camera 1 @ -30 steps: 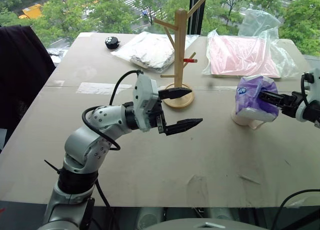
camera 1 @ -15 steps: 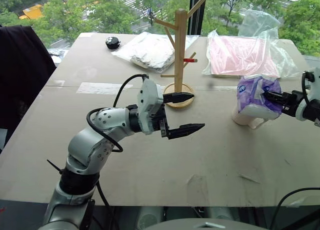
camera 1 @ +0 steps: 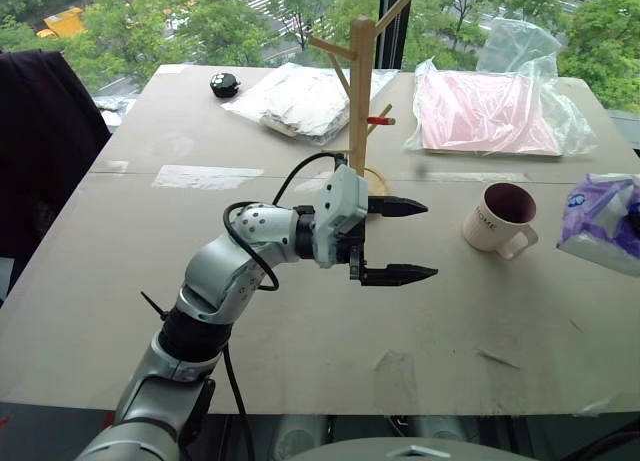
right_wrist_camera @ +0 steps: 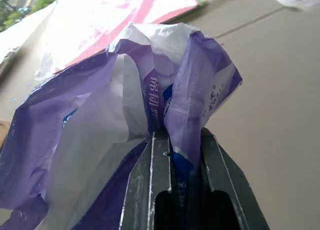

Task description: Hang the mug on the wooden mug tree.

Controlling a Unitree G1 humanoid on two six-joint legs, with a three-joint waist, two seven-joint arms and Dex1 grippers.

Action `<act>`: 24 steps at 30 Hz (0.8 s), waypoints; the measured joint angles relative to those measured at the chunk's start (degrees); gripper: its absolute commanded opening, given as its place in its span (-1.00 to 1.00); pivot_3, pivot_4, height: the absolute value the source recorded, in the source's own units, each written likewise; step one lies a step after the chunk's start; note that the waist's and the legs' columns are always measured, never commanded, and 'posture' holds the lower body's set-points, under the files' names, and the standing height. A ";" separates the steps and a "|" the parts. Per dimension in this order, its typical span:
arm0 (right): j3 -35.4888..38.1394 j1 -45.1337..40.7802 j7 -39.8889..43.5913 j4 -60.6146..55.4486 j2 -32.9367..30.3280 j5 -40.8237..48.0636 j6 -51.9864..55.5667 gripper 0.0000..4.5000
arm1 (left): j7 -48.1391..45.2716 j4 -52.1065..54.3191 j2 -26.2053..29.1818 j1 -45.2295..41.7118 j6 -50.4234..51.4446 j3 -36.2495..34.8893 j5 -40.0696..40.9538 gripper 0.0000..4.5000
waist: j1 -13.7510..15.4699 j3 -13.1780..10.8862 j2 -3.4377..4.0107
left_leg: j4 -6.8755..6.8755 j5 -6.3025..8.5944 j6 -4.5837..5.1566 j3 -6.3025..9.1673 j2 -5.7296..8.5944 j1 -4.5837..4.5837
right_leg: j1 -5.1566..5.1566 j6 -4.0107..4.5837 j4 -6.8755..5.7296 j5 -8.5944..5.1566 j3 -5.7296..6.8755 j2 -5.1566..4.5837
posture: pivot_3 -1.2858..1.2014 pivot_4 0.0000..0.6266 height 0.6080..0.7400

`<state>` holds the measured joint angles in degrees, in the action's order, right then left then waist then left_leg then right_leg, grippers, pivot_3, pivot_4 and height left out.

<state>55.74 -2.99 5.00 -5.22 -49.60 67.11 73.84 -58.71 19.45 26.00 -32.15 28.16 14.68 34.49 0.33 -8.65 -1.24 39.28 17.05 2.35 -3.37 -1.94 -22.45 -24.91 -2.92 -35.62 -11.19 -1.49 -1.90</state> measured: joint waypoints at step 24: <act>-26.23 10.95 2.18 -28.30 15.61 -11.37 -9.33 0.98 | 2.90 -2.34 0.32 1.01 -0.94 1.24 -8.44 1.00 | -0.93 0.01 0.16 | -0.02 0.00 0.00 0.17 -0.11 0.42 | 0.18 0.06 -0.23 -0.23 -0.95 0.45 | 0.03 -0.52 1.00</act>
<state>29.51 7.97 7.18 -33.52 -33.99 55.74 64.52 -55.82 17.11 26.33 -31.14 27.22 15.92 26.05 -0.60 -8.64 -1.08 39.26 17.05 2.35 -3.21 -2.05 -22.03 -24.73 -2.86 -35.85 -11.42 -2.44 -1.45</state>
